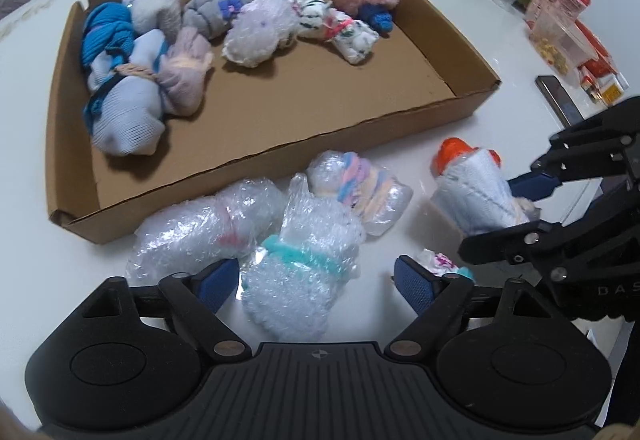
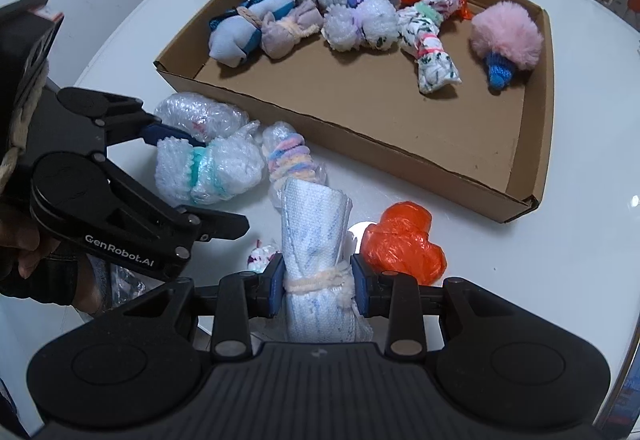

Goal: Organize objects
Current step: 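Carry both bundles over the tray and lower them among the others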

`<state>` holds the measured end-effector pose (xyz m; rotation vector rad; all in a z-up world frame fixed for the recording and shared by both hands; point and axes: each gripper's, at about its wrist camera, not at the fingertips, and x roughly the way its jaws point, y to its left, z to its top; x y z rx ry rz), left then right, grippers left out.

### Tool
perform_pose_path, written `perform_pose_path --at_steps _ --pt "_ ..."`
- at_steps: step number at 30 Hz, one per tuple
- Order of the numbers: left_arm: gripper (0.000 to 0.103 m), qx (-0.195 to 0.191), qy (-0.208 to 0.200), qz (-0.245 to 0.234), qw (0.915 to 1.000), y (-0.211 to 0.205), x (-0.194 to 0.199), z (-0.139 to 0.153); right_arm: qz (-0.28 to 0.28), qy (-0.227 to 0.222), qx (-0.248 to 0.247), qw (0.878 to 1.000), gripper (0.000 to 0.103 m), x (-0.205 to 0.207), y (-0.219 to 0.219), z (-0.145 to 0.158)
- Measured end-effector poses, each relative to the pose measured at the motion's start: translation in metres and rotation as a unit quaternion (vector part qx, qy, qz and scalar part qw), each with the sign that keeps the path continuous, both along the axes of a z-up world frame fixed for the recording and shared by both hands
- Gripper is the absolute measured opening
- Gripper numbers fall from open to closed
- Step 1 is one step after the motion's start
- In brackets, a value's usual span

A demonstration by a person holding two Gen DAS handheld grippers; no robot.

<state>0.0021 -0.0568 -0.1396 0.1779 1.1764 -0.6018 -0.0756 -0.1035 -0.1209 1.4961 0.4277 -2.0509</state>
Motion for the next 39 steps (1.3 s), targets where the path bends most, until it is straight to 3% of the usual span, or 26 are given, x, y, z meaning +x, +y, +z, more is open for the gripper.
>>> perform_pose_path --at_steps 2,4,17,22,27,32,39 --pt "0.064 0.008 -0.004 -0.009 0.9999 -0.003 -0.003 0.002 0.004 0.000 0.000 1.000 0.031 0.000 -0.001 0.000" --pt "0.056 0.010 0.000 -0.011 0.9999 -0.003 -0.004 0.004 0.007 0.002 -0.002 1.000 0.031 0.001 0.000 0.002" --pt "0.056 -0.006 0.004 0.006 1.0000 0.007 -0.017 0.034 0.008 0.017 -0.019 1.000 0.031 0.001 0.003 0.012" --pt "0.056 -0.031 -0.043 0.033 0.9981 0.009 -0.005 0.072 0.008 0.042 -0.053 0.998 0.031 -0.001 0.008 0.035" --pt "0.055 -0.021 -0.085 0.054 0.9947 0.008 0.028 0.095 0.011 0.076 -0.089 0.993 0.031 -0.016 0.013 0.074" --pt "0.055 -0.014 -0.082 0.082 0.9931 0.005 0.064 0.086 0.028 0.100 -0.084 0.991 0.031 -0.057 -0.007 0.092" --pt "0.055 -0.001 -0.063 0.097 0.9932 0.008 0.084 0.047 0.053 0.072 -0.070 0.994 0.031 -0.096 -0.040 0.052"
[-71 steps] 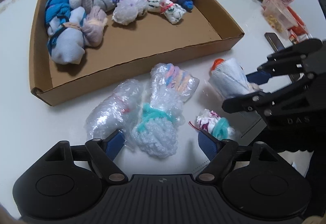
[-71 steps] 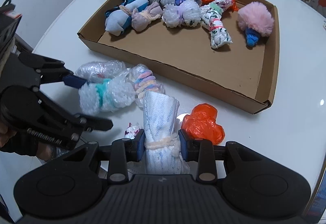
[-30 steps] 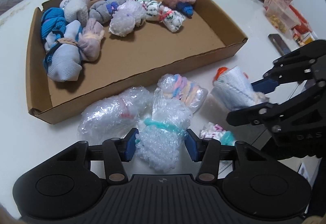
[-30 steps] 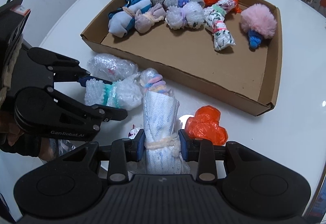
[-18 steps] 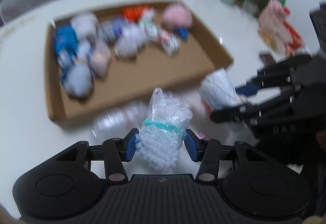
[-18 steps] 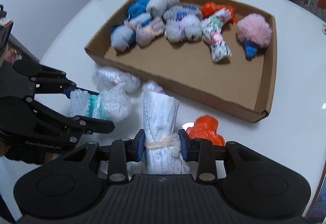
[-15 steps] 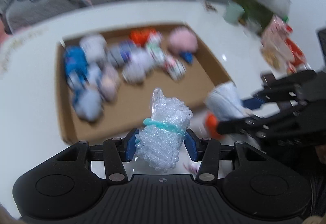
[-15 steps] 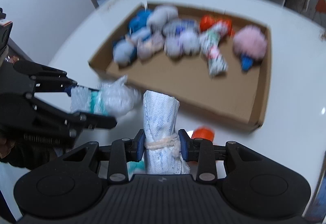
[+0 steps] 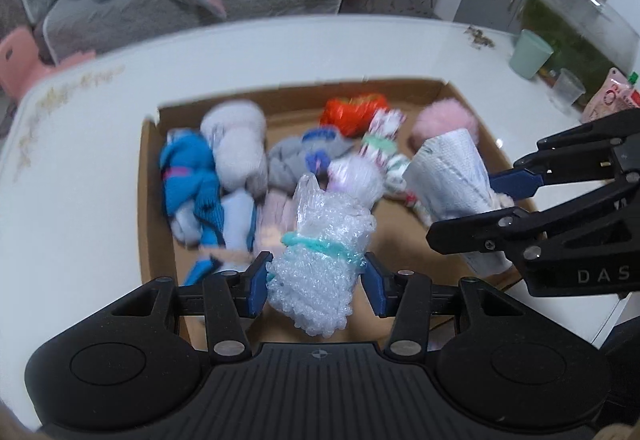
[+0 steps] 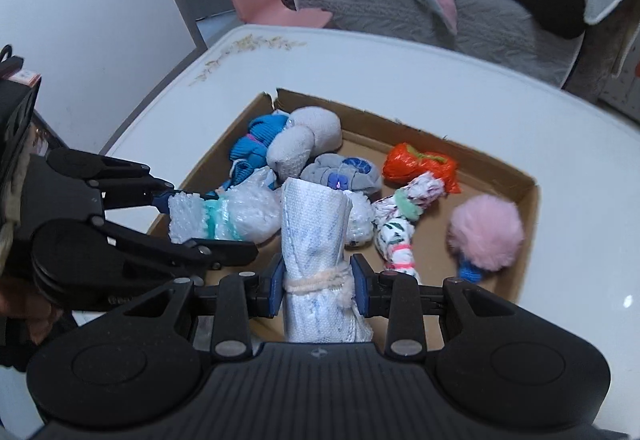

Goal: Organize objects
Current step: 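Carry both bundles over the tray and lower them among the others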

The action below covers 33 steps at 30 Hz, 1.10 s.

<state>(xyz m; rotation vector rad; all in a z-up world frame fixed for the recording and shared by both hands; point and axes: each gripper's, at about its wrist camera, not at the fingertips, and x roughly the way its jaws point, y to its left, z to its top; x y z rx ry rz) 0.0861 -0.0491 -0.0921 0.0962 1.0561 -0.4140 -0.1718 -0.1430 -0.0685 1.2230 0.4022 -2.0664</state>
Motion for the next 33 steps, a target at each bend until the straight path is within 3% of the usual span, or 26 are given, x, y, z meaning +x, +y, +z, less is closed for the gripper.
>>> perform_pose_path --at_steps 13,23,33 --pt "0.055 0.030 0.019 0.000 0.9994 0.004 0.001 -0.034 0.007 -0.017 0.038 0.999 0.031 -0.008 -0.010 -0.032" --pt "0.054 0.031 0.015 0.001 0.9994 0.005 0.005 -0.037 0.009 -0.031 0.052 0.998 0.032 -0.017 -0.026 -0.053" --pt "0.056 0.041 0.013 -0.005 0.9991 0.003 0.003 -0.040 0.011 -0.033 0.051 0.998 0.033 -0.015 -0.024 -0.055"
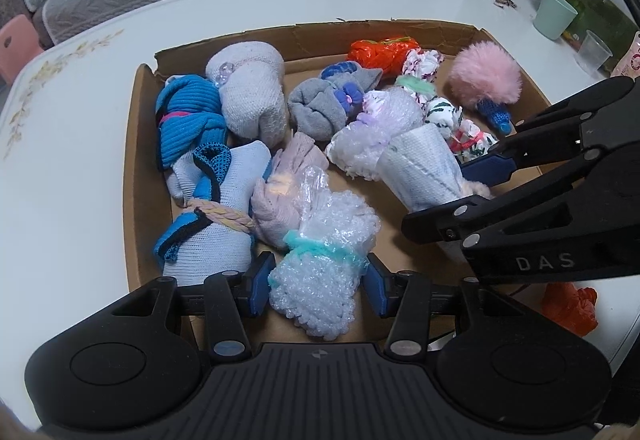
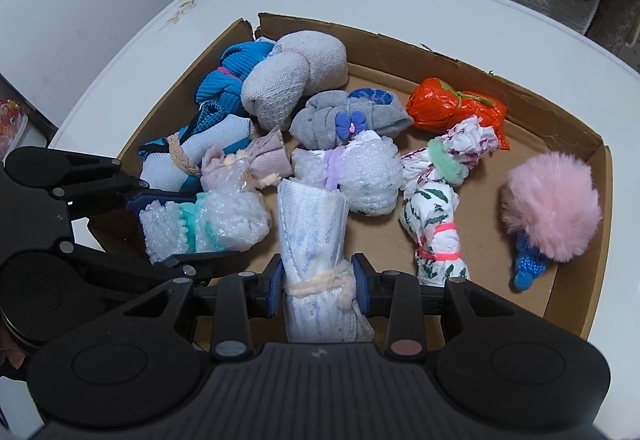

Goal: Organize objects
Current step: 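Carry both bundles over the tray and lower them among the others, then open both grippers to release the bundles in the tray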

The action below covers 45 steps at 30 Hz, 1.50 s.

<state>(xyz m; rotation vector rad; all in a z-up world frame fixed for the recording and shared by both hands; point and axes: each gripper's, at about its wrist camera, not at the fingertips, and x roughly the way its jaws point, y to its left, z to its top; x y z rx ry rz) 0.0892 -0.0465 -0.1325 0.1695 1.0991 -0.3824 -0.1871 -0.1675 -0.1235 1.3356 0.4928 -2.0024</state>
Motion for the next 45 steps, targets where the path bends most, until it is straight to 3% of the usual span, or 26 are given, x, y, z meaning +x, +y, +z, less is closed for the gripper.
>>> perform_pose_path --at_steps 4,7,15,17,25,28,37,45 --pt "0.054 -0.005 0.000 -0.001 1.0000 -0.003 -0.001 -0.002 0.016 0.003 -0.006 1.000 0.033 0.004 -0.003 0.003" --pt "0.055 -0.026 -0.007 0.002 0.9996 -0.004 0.000 -0.001 0.007 0.015 -0.001 1.000 0.033 0.000 0.000 0.003" --pt "0.056 -0.031 -0.026 -0.004 0.9992 -0.015 0.011 -0.004 -0.023 0.047 0.001 0.999 0.033 -0.013 0.007 0.001" --pt "0.063 -0.029 -0.025 -0.001 0.9993 -0.016 0.011 -0.006 -0.025 0.046 0.007 0.999 0.036 -0.016 0.006 -0.004" --pt "0.073 -0.033 -0.024 0.011 0.9991 -0.010 0.010 0.000 -0.027 0.054 0.010 0.998 0.041 -0.017 0.004 -0.004" --pt "0.088 -0.036 -0.023 0.006 0.9991 -0.011 0.007 0.003 -0.032 0.054 0.010 0.998 0.048 -0.019 0.007 -0.004" --pt "0.090 -0.047 -0.031 0.017 0.9983 -0.006 -0.002 0.018 -0.029 0.065 -0.001 0.997 0.057 -0.015 0.014 0.006" --pt "0.095 -0.052 -0.066 0.065 0.9944 0.012 -0.022 0.049 -0.048 0.084 -0.027 0.995 0.059 0.000 0.033 0.028"
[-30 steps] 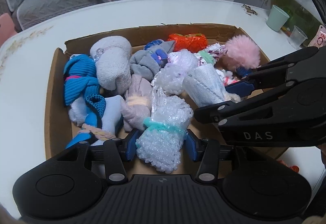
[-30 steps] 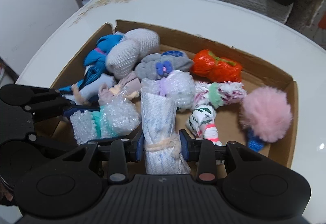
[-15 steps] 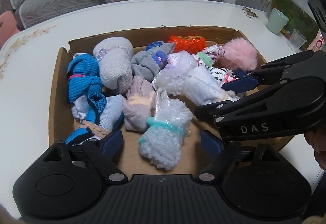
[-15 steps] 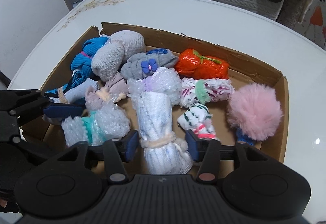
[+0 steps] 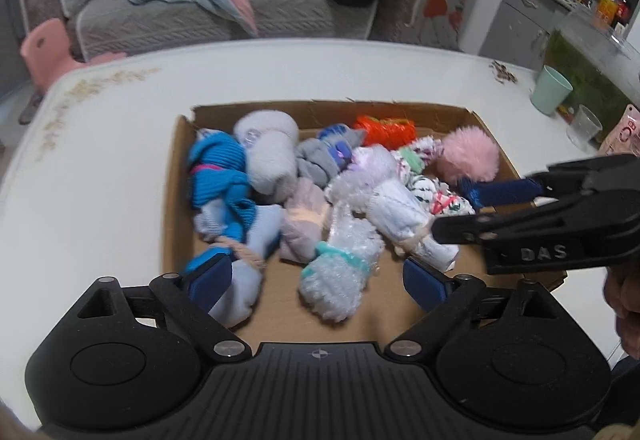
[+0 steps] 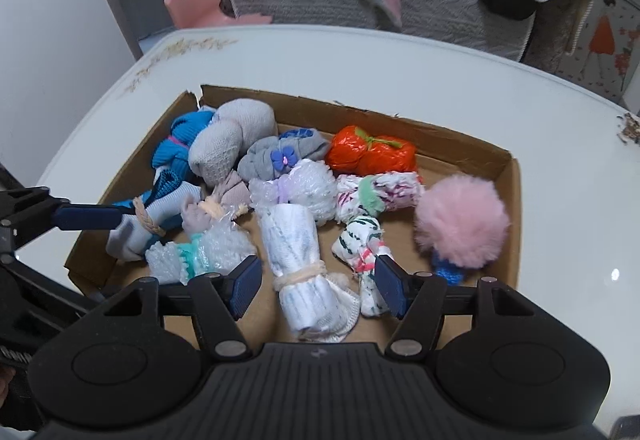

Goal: Organize objects
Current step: 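Open both grippers to release the bundles in the tray, then move both grippers back to the bundles beside the tray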

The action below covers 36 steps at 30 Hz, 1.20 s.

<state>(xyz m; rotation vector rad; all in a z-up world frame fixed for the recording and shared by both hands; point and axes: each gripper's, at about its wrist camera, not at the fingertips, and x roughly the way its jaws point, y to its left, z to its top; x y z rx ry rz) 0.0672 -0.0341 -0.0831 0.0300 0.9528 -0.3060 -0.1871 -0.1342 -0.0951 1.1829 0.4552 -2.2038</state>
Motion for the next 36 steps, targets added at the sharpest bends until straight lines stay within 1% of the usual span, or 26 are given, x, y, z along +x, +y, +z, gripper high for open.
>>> perform_pose_path --at_steps 2,4,6,8,11,13,16,19,22,24,26,29,32,36 --pt "0.096 0.011 -0.008 0.019 0.9997 0.006 -0.011 0.004 0.003 0.007 0.000 1.000 0.059 0.008 0.004 0.005" --pt "0.096 0.017 -0.005 0.039 0.9991 0.014 -0.023 0.005 0.006 0.019 -0.003 1.000 0.061 0.017 0.011 0.013" --pt "0.096 0.025 -0.002 0.057 0.9980 0.021 -0.038 0.002 -0.004 0.024 -0.012 1.000 0.063 0.027 0.021 0.018" --pt "0.097 0.031 0.001 0.076 0.9966 0.026 -0.051 -0.001 -0.019 0.031 -0.017 0.999 0.063 0.040 0.031 0.023" --pt "0.097 0.031 0.009 0.095 0.9949 0.031 -0.068 -0.010 -0.027 0.033 -0.031 0.999 0.063 0.059 0.043 0.026" --pt "0.097 0.035 0.011 0.102 0.9940 0.031 -0.081 -0.014 -0.033 0.039 -0.033 0.998 0.064 0.070 0.049 0.028" --pt "0.097 0.033 0.027 0.103 0.9937 0.025 -0.096 -0.026 -0.050 0.042 -0.036 0.997 0.068 0.079 0.056 0.026" --pt "0.097 0.020 0.035 0.100 0.9942 0.017 -0.105 -0.035 -0.080 0.022 -0.042 0.996 0.070 0.082 0.068 0.021" --pt "0.098 0.024 0.030 0.086 0.9956 0.005 -0.108 -0.043 -0.110 0.003 -0.042 0.993 0.071 0.083 0.078 0.010" --pt "0.098 0.024 0.029 0.087 0.9955 0.001 -0.109 -0.046 -0.130 -0.016 -0.041 0.990 0.071 0.084 0.082 -0.001" --pt "0.098 0.017 0.035 0.089 0.9953 0.000 -0.107 -0.050 -0.139 -0.027 -0.029 0.990 0.070 0.085 0.082 -0.011" --pt "0.098 0.015 0.038 0.094 0.9947 -0.001 -0.104 -0.056 -0.127 -0.018 -0.004 0.992 0.069 0.087 0.074 -0.018" --pt "0.098 0.014 0.037 0.101 0.9941 -0.001 -0.100 -0.059 -0.118 -0.019 0.011 0.993 0.069 0.090 0.069 -0.027" --pt "0.099 0.012 0.031 0.107 0.9937 -0.001 -0.093 -0.061 -0.117 -0.021 0.029 0.993 0.065 0.091 0.067 -0.035"
